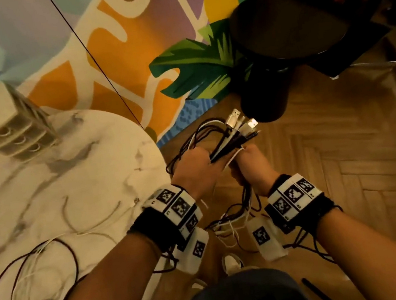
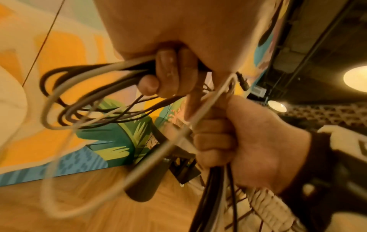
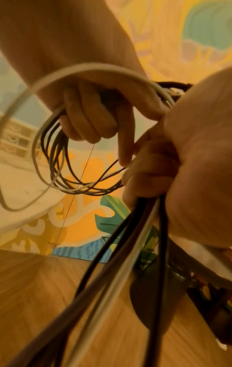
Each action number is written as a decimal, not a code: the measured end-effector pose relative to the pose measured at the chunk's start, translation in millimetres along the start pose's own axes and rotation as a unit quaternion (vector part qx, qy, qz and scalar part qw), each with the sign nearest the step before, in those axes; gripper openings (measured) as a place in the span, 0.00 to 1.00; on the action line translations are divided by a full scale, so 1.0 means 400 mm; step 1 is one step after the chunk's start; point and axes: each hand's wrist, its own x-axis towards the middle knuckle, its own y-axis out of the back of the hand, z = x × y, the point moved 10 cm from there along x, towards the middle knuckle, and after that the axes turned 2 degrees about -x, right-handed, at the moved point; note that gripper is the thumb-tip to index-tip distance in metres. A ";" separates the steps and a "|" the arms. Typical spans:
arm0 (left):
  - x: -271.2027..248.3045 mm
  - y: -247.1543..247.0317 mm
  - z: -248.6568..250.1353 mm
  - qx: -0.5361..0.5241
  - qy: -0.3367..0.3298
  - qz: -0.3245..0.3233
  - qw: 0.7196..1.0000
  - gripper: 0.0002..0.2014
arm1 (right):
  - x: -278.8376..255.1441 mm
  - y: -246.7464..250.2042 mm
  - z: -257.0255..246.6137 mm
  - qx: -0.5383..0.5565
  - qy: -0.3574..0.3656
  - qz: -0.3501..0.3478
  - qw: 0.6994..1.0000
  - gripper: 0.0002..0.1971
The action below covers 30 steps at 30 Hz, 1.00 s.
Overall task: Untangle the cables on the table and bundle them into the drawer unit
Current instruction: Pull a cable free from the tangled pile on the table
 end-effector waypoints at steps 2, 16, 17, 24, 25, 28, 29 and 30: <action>0.013 0.042 0.014 0.001 -0.001 0.049 0.999 0.26 | 0.008 0.014 -0.008 0.001 -0.008 0.011 1.000 0.21; -0.047 -0.065 -0.048 0.007 0.028 -0.162 0.986 0.24 | 0.062 0.009 0.007 -0.122 -0.035 -0.030 0.991 0.17; -0.028 -0.046 -0.084 0.002 0.060 -0.111 0.992 0.25 | 0.057 0.005 0.014 -0.114 -0.046 -0.029 0.992 0.17; 0.028 0.010 -0.049 -0.177 0.081 -0.005 0.981 0.20 | -0.008 -0.095 -0.055 -0.149 0.040 -0.126 0.980 0.18; 0.036 0.012 -0.054 -0.208 0.095 0.006 0.974 0.19 | -0.013 -0.104 -0.071 -0.157 0.062 -0.137 0.976 0.18; 0.062 0.022 -0.059 -0.241 0.118 0.030 0.963 0.14 | -0.023 -0.119 -0.103 -0.147 0.124 -0.158 0.968 0.13; 0.067 0.022 -0.047 -0.223 0.110 0.022 0.968 0.13 | -0.022 -0.120 -0.107 -0.133 0.141 -0.157 0.968 0.12; 0.071 0.017 -0.035 -0.209 0.099 0.016 0.973 0.14 | -0.021 -0.120 -0.102 -0.115 0.151 -0.156 0.969 0.12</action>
